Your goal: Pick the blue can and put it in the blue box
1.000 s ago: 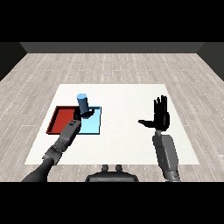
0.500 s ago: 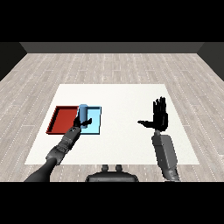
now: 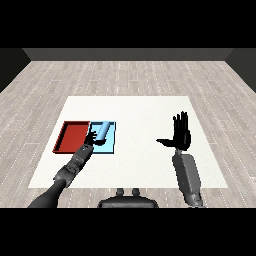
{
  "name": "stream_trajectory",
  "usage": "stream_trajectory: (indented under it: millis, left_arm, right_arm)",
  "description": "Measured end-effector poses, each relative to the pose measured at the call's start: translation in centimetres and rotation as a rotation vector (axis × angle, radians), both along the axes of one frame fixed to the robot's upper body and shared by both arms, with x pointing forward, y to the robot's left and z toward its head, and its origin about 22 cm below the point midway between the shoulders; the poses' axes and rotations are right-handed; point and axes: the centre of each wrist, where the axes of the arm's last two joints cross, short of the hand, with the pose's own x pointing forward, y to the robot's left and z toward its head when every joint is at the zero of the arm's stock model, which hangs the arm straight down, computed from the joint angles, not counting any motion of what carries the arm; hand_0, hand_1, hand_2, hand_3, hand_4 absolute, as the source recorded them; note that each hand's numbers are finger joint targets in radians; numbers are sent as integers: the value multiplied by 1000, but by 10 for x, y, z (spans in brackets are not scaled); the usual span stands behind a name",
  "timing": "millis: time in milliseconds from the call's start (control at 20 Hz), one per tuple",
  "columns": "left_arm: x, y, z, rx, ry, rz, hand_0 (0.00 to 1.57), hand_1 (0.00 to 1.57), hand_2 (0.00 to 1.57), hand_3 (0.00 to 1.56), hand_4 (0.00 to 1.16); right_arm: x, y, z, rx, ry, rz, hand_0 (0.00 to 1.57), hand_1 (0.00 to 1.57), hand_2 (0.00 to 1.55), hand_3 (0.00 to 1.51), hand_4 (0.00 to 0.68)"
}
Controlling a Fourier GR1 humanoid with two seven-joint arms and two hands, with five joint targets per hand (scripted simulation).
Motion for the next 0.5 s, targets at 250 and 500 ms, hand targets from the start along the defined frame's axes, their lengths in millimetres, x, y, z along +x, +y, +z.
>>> stream_trajectory:
  millis: [250,500]
  left_arm:
    - [-4,-4,-5,24,-102,68,0,0,0,0,0]
    - [9,-5,11,24,-296,108,0,0,0,0,0]
  right_arm:
    - [0,-2,-2,15,-18,13,0,0,0,0,0]
    - [0,0,0,24,-32,25,0,0,0,0,0]
